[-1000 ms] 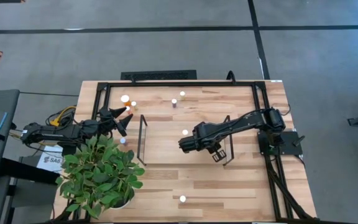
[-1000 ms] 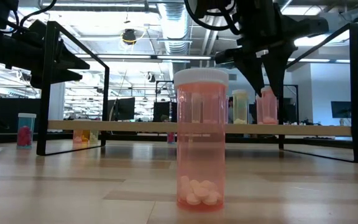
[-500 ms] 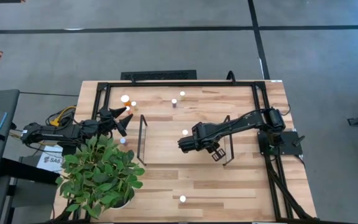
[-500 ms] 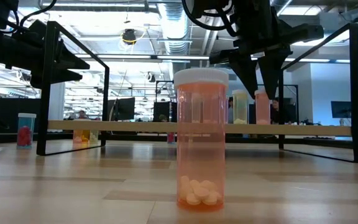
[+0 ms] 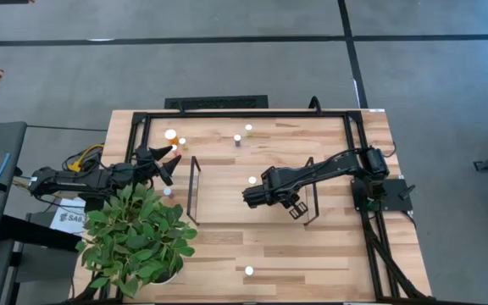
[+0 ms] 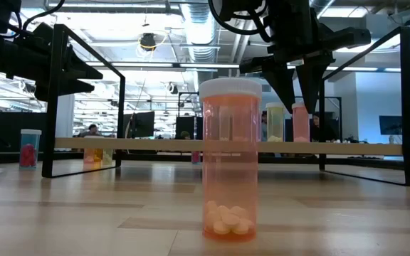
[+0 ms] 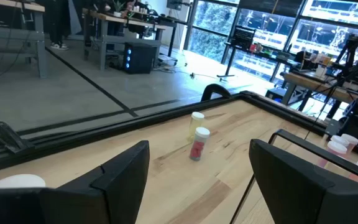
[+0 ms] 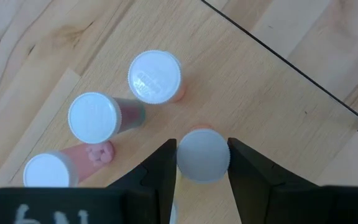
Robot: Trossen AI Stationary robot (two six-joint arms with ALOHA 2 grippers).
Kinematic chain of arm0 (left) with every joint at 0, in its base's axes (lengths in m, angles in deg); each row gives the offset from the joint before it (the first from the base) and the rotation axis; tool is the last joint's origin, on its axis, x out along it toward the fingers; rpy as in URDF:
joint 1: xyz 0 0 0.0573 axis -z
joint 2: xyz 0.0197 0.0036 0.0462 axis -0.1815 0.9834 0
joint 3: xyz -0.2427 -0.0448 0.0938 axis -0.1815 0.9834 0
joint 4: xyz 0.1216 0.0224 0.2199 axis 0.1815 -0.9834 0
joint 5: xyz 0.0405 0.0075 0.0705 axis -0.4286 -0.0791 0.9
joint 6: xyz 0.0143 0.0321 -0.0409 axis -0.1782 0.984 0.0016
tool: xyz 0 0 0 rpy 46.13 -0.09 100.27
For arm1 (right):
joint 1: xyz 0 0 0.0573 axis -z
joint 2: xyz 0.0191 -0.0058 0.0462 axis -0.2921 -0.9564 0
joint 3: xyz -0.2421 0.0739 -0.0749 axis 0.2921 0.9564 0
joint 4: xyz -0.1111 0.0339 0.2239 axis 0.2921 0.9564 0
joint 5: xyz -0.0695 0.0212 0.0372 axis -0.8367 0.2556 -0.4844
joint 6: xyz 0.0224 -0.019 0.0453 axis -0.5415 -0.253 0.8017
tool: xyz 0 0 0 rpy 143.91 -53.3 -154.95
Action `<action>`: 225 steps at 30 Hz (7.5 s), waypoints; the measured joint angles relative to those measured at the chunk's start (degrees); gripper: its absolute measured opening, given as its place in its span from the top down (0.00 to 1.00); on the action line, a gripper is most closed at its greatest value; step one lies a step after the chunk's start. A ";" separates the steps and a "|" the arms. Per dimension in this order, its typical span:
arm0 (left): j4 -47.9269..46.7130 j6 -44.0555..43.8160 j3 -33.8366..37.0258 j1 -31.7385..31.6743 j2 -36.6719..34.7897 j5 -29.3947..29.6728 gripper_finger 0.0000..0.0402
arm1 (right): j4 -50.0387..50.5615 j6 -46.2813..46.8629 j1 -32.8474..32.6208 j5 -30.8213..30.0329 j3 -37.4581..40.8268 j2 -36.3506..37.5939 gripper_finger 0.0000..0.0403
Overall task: Pick and place medicine bottles onto shelf by color
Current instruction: Put the red pill bottle on the shelf
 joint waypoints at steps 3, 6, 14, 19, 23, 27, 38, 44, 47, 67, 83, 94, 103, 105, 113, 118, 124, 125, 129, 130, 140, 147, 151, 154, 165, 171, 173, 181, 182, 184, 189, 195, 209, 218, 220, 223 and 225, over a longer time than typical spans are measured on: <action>0.02 0.00 -0.01 0.01 0.00 0.00 0.34 | 0.00 0.00 0.04 0.00 0.00 0.00 0.60; 0.00 0.00 -0.01 0.00 0.00 0.00 0.34 | 0.00 0.00 0.24 0.00 -0.02 0.00 0.55; 0.00 0.00 0.01 0.01 0.00 -0.02 0.34 | 2.18 -0.46 0.33 0.00 -2.17 0.15 0.41; 0.00 0.00 -0.01 0.01 0.00 0.00 0.34 | 6.01 -3.46 0.93 -0.11 -6.23 0.15 0.39; 0.02 0.00 -0.01 -0.01 0.02 0.00 0.34 | 6.71 -7.56 1.54 -0.22 -8.99 0.20 0.39; 0.00 0.00 0.00 -0.01 0.00 0.00 0.34 | 6.74 -16.35 1.81 -0.13 -11.82 0.20 0.39; 0.00 0.00 0.00 0.01 0.00 0.00 0.34 | 6.72 -39.40 -1.60 4.17 -19.67 0.20 0.39; 0.00 0.00 -0.01 0.01 0.00 -0.01 0.34 | 4.99 -52.05 -4.88 5.54 -19.91 0.20 0.39; 0.01 0.00 -0.01 -0.01 0.01 -0.02 0.34 | 4.12 -55.88 -6.81 5.61 -19.91 0.20 0.39; 0.01 0.00 0.00 0.00 0.01 0.00 0.34 | -18.90 -67.46 -22.22 4.36 -14.79 -0.92 0.39; 0.02 0.00 -0.01 0.01 0.02 -0.02 0.34 | -23.59 -67.95 -23.48 13.88 -20.85 -15.04 0.39; 0.02 0.00 0.00 -0.01 0.02 -0.02 0.34 | -24.26 -77.75 -24.84 12.41 -23.65 -16.09 0.39; 0.00 0.00 -0.01 0.01 0.02 -0.02 0.34 | -24.95 -97.54 -24.84 10.60 -23.63 -16.09 0.39; 0.00 0.00 0.01 0.01 0.02 -0.02 0.34 | -25.80 -100.28 -24.92 10.37 -23.63 -16.09 0.39; 0.00 0.00 -0.01 0.01 0.02 -0.02 0.34 | -25.97 -102.49 -24.92 7.09 -23.63 -16.09 0.39; 0.01 0.00 0.00 0.00 0.02 -0.02 0.34 | -26.68 -102.47 -24.89 5.22 -23.69 -17.00 0.39; 0.02 0.00 0.01 -0.01 0.00 0.00 0.34 | -26.73 -101.63 -24.46 5.99 -23.54 -18.80 0.39; 0.01 0.00 0.00 0.01 0.00 -0.01 0.34 | -26.58 -101.61 -24.44 5.94 -23.54 -18.80 0.39; 0.01 0.00 0.00 0.00 0.00 -0.02 0.34 | -26.73 -101.59 -24.39 4.83 -23.56 -18.78 0.39; 0.00 0.00 0.01 0.01 0.00 -0.02 0.34 | -26.79 -101.59 -24.39 4.48 -23.56 -18.78 0.39; 0.00 0.00 0.00 0.01 0.00 0.00 0.34 | -29.31 -101.85 -24.06 4.29 -21.43 -18.79 0.39; 0.02 0.00 -0.01 0.01 0.00 0.00 0.34 | -30.20 -101.59 -23.74 3.15 -21.03 -18.78 0.39; 0.02 0.00 0.01 0.00 0.01 0.00 0.34 | -30.14 -101.06 -23.69 2.99 -21.03 -18.78 0.39; 0.01 0.00 0.00 0.01 0.00 -0.01 0.34 | -30.15 -100.89 -23.74 2.97 -21.03 -18.78 0.39; 0.01 0.00 0.01 -0.01 0.00 0.00 0.34 | -30.15 -98.94 -23.89 2.62 -21.02 -18.78 0.39; 0.00 0.00 0.00 0.00 0.01 0.00 0.34 | -31.41 -97.47 -24.27 2.82 -19.33 -18.78 0.39; 0.00 0.00 -0.01 0.01 0.00 0.00 0.34 | -32.17 -97.35 -24.22 3.03 -18.95 -18.75 0.39; 0.01 0.00 0.01 0.00 0.00 0.00 0.34 | -32.65 -96.81 -24.17 3.19 -18.34 -18.78 0.39; 0.00 0.00 -0.01 0.01 0.00 -0.01 0.34 | -32.74 -96.30 -24.17 3.19 -18.34 -18.78 0.39; 0.02 0.00 -0.01 -0.01 0.00 0.00 0.34 | -33.20 -96.02 -24.16 3.17 -17.92 -18.75 0.40; 0.00 0.00 0.00 0.00 0.00 -0.01 0.34 | -33.20 -96.00 -24.11 3.15 -17.84 -18.78 0.46; 0.00 0.00 0.01 0.00 0.00 0.00 0.34 | -33.11 -96.03 -23.97 2.99 -17.84 -18.78 0.60; 0.01 0.00 0.00 -0.01 0.00 0.00 0.34 | -25.32 -94.27 -22.23 4.48 -20.23 -18.25 0.62; 0.00 0.00 0.00 -0.01 0.00 0.00 0.34 | -9.21 -92.85 -19.22 4.81 -30.42 -18.06 0.63; 0.00 0.00 0.01 0.01 0.02 0.00 0.34 | -5.51 -92.62 -18.35 4.83 -32.38 -18.05 0.66; 0.00 0.00 0.01 0.01 0.00 -0.01 0.34 | -0.88 -91.03 -17.07 4.83 -34.69 -18.01 0.68; 0.00 0.00 0.01 0.00 0.00 0.00 0.34 | 1.02 -90.41 -16.38 5.16 -35.10 -16.93 0.68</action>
